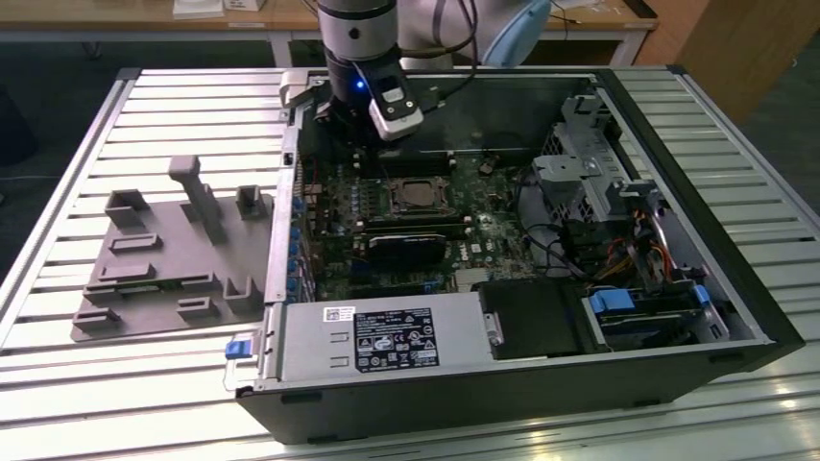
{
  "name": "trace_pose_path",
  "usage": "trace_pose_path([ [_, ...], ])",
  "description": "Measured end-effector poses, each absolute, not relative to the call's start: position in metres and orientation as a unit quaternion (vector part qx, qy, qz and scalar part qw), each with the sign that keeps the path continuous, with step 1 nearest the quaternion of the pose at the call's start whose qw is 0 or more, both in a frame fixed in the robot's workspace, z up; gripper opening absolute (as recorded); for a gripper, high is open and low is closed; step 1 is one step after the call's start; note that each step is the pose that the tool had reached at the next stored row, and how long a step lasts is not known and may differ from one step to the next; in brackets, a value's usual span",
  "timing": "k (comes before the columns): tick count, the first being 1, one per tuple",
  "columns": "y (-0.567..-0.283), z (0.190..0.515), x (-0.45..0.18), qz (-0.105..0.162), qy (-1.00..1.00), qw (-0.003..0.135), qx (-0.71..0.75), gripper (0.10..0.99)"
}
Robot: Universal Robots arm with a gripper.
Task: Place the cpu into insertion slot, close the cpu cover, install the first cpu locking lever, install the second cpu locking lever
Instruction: 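Install the first cpu locking lever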
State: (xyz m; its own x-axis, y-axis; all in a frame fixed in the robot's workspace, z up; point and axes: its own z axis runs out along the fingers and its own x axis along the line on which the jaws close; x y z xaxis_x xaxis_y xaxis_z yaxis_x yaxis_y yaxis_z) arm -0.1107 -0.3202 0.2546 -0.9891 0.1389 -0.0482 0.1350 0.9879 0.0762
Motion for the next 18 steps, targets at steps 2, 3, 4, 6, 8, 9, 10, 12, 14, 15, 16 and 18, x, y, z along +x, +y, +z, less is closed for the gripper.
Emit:
trace_pose_path([
  [2, -0.3202, 0.2546, -0.1121, 0.042, 0.996, 0.026, 0.069, 0.106],
  [3, -0.3202, 0.2546, -0.1129, 0.044, 0.996, 0.026, 0.069, 0.106],
  [4, -0.3202, 0.2545, -0.1137, 0.047, 0.996, 0.026, 0.069, 0.106],
  [6, -0.3202, 0.2544, -0.1148, 0.058, 0.996, 0.025, 0.069, 0.106],
  [8, -0.3202, 0.2543, -0.1153, 0.073, 0.995, 0.024, 0.069, 0.106],
  [9, -0.3202, 0.2542, -0.1156, 0.08, 0.994, 0.024, 0.069, 0.106],
  [10, -0.3202, 0.2541, -0.1158, 0.085, 0.994, 0.023, 0.069, 0.106],
  [12, -0.3202, 0.254, -0.1164, 0.095, 0.993, 0.023, 0.069, 0.106],
  [14, -0.3202, 0.2538, -0.1168, 0.105, 0.992, 0.022, 0.069, 0.106],
  [15, -0.3202, 0.2536, -0.1169, 0.109, 0.991, 0.021, 0.069, 0.106],
  [16, -0.3202, 0.2534, -0.117, 0.114, 0.991, 0.021, 0.069, 0.106],
  [18, -0.3202, 0.2525, -0.117, 0.119, 0.99, 0.021, 0.068, 0.106],
])
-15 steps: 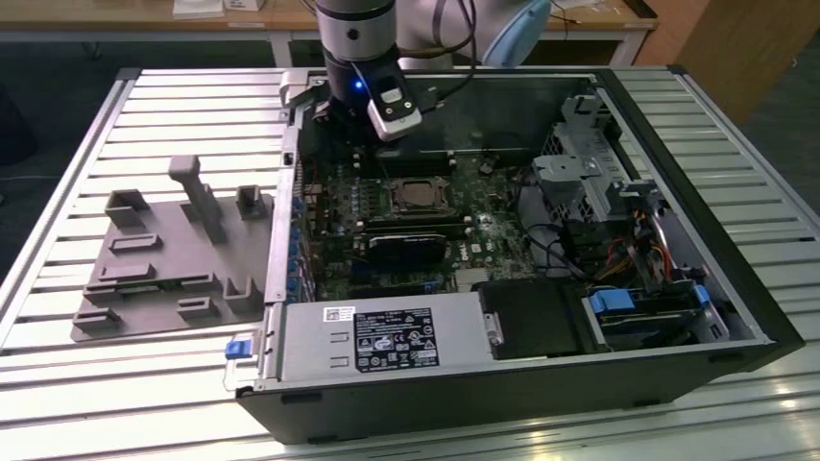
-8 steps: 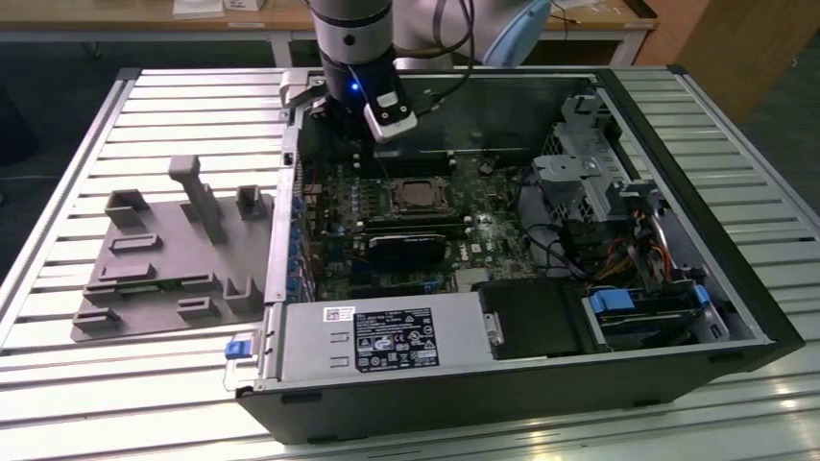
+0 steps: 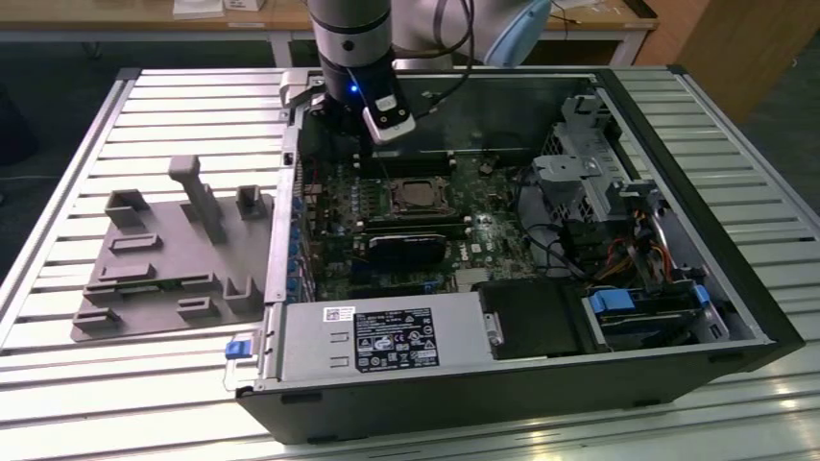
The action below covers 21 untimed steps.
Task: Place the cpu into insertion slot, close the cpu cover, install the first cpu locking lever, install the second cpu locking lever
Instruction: 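Install the first cpu locking lever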
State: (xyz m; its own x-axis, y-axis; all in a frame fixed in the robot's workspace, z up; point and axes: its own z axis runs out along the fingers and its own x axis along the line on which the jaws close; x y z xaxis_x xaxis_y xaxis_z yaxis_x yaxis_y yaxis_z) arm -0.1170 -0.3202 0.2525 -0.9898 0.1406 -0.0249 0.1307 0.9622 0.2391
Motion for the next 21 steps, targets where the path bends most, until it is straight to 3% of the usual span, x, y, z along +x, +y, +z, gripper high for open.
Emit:
trace_pose_path([
  [21, -0.32, 0.246, -0.071, 0.121, 0.99, 0.021, 0.068, 0.106],
])
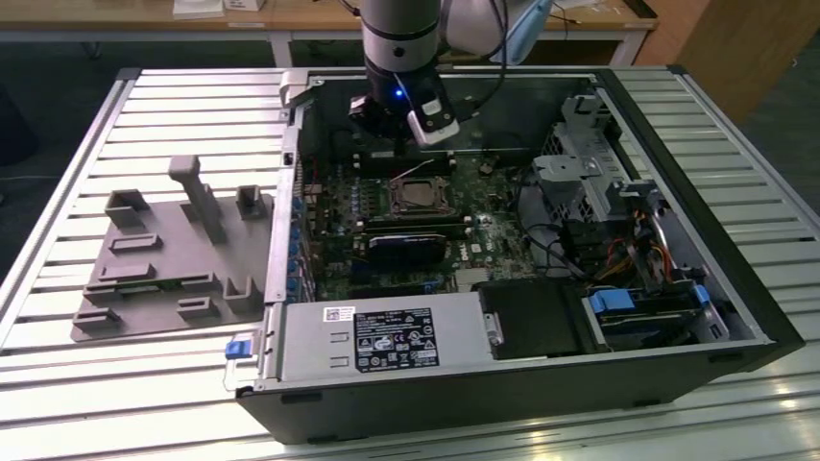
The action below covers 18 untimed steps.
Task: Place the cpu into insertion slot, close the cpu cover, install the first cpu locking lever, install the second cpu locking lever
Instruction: 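Install the first cpu locking lever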
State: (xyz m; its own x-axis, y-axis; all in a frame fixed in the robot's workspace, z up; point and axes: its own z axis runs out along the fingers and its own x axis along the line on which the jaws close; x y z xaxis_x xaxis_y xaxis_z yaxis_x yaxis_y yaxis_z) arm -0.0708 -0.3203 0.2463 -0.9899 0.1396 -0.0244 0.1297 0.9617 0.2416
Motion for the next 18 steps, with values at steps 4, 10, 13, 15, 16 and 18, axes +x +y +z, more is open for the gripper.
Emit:
trace_pose_path([
  [4, -0.3202, 0.2452, -0.0707, 0.121, 0.99, 0.023, 0.068, 0.106],
  [10, -0.3202, 0.2412, -0.0714, 0.122, 0.989, 0.045, 0.065, 0.106],
  [13, -0.3202, 0.24, -0.0717, 0.123, 0.989, 0.06, 0.063, 0.106],
  [15, -0.3202, 0.2394, -0.0718, 0.124, 0.988, 0.072, 0.062, 0.106],
  [16, -0.3202, 0.2391, -0.0718, 0.124, 0.987, 0.078, 0.061, 0.106],
  [18, -0.3202, 0.2385, -0.0719, 0.125, 0.986, 0.089, 0.059, 0.106],
])
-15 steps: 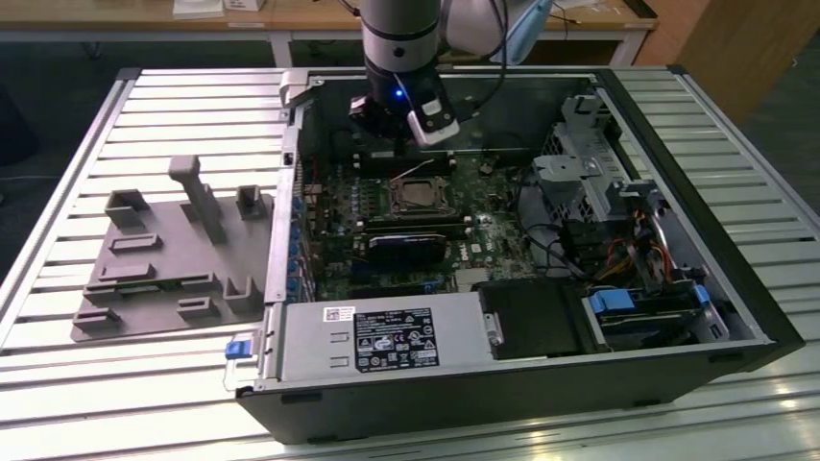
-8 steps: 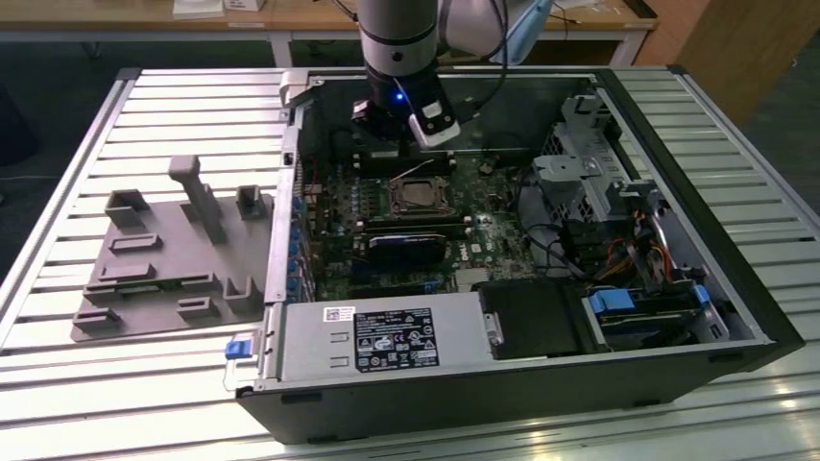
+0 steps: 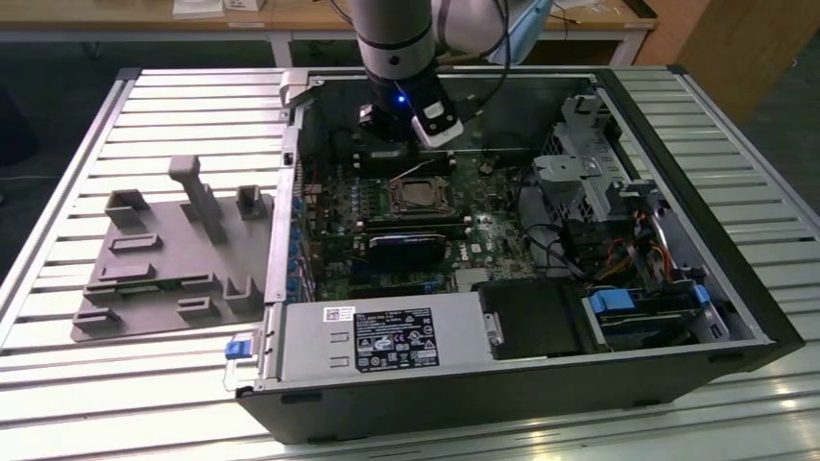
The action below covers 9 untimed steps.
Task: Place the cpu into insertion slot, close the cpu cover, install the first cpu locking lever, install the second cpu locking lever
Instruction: 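Install the first cpu locking lever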
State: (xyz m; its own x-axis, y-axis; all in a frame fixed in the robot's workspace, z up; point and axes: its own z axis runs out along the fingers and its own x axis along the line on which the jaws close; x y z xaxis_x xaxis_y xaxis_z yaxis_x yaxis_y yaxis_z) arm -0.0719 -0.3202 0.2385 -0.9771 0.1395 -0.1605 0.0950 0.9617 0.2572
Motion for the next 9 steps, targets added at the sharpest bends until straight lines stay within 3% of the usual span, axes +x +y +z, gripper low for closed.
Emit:
trace_pose_path([
  [4, -0.3205, 0.2355, -0.0718, 0.126, 0.985, 0.1, 0.058, 0.106],
  [9, -0.3208, 0.2293, -0.0719, 0.126, 0.985, 0.102, 0.058, 0.106],
])
